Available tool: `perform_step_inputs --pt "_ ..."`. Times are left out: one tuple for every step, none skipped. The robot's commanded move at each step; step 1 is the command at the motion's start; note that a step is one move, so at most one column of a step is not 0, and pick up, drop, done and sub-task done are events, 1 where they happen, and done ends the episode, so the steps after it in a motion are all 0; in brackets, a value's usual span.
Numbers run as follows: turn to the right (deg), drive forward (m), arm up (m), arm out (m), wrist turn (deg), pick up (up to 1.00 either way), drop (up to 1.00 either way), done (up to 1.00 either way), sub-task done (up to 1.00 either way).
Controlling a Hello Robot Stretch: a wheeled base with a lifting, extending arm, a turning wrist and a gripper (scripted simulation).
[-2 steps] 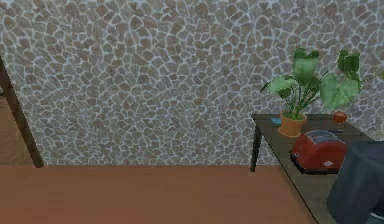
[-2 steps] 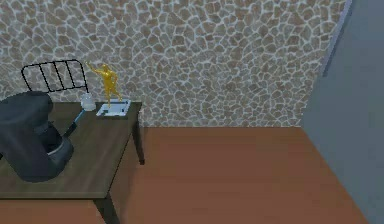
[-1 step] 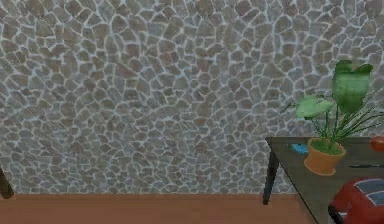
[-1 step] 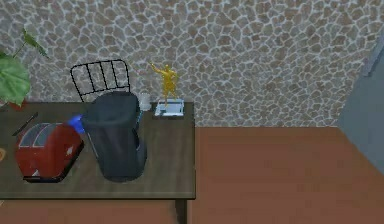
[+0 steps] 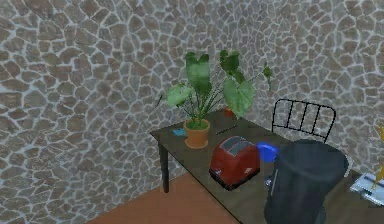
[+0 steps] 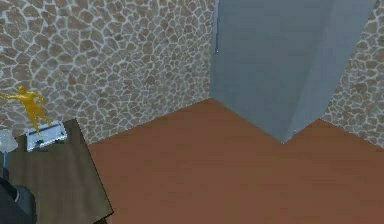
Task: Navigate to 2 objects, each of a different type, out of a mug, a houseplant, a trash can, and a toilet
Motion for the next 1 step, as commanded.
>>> perform_step_inputs --pt "0.0 0.00 0.00 0.00 0.0 0.00 0.00 1.00 0.00"
